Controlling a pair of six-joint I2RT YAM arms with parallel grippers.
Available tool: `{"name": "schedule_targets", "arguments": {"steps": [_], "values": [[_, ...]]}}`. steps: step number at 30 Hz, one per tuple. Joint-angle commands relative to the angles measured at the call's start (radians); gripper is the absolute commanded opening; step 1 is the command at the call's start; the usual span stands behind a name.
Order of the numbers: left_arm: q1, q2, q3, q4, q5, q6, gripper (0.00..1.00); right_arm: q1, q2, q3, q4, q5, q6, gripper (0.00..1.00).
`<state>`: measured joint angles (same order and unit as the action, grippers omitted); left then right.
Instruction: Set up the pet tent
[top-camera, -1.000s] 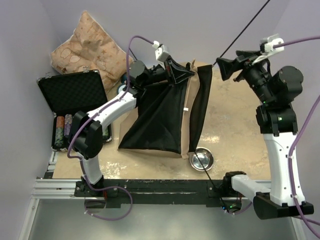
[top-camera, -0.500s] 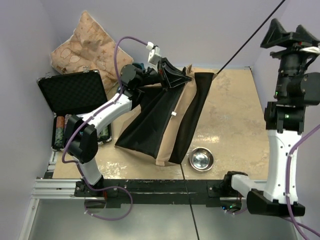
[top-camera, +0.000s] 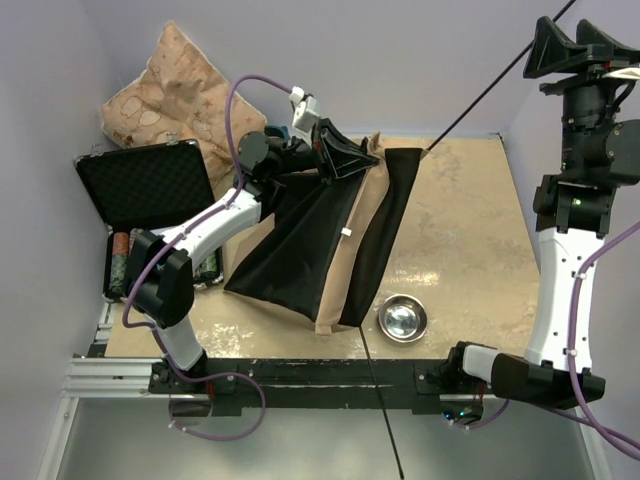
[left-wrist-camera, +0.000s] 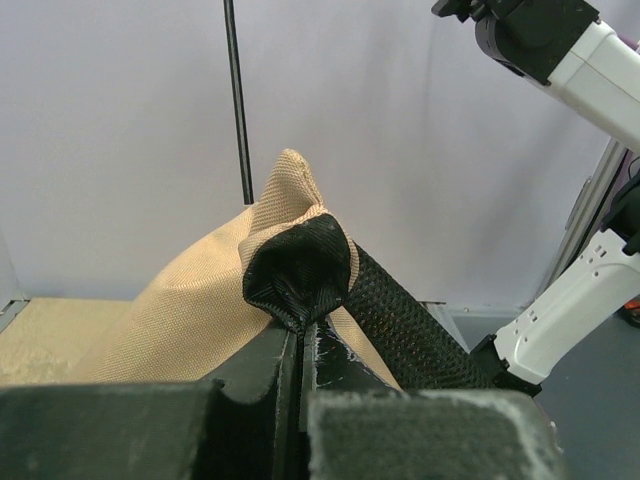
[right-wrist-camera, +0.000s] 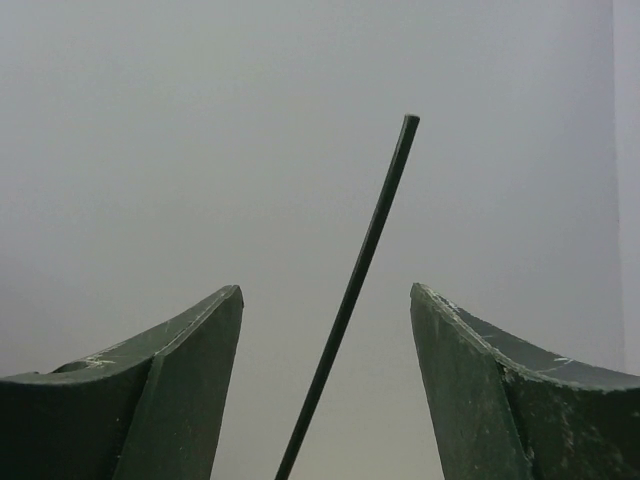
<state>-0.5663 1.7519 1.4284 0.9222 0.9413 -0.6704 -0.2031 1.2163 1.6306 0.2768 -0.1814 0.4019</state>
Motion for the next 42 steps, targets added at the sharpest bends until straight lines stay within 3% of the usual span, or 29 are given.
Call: {"name": "schedule_targets", "arguments": {"steps": [1, 11, 20, 26, 31, 35, 42], "values": [[0.009, -0.052, -0.002, 0.081, 0.004, -0.005, 0.0, -0.004, -0.005, 0.064, 0.075, -0.029, 0.002, 0.69], [0.013, -0.066, -0.028, 0.099, 0.016, -0.011, 0.0, -0.01, 0.089, 0.181, 0.004, 0.065, -0.045, 0.61], [0.022, -0.071, -0.034, 0.102, 0.016, -0.014, 0.0, -0.016, 0.038, 0.089, -0.03, 0.121, -0.002, 0.63], [0.02, -0.072, -0.037, 0.107, 0.034, -0.024, 0.0, -0.024, 0.064, 0.087, 0.036, 0.005, 0.025, 0.61], [0.022, -0.081, -0.051, 0.109, 0.042, -0.029, 0.0, -0.022, 0.104, 0.127, 0.045, -0.027, 0.02, 0.53], [0.023, -0.088, -0.063, 0.112, 0.05, -0.037, 0.0, -0.022, 0.115, 0.141, 0.07, -0.064, -0.001, 0.32], [0.023, -0.088, -0.072, 0.121, 0.06, -0.052, 0.0, -0.024, 0.112, 0.155, 0.068, -0.049, -0.075, 0.11]]}}
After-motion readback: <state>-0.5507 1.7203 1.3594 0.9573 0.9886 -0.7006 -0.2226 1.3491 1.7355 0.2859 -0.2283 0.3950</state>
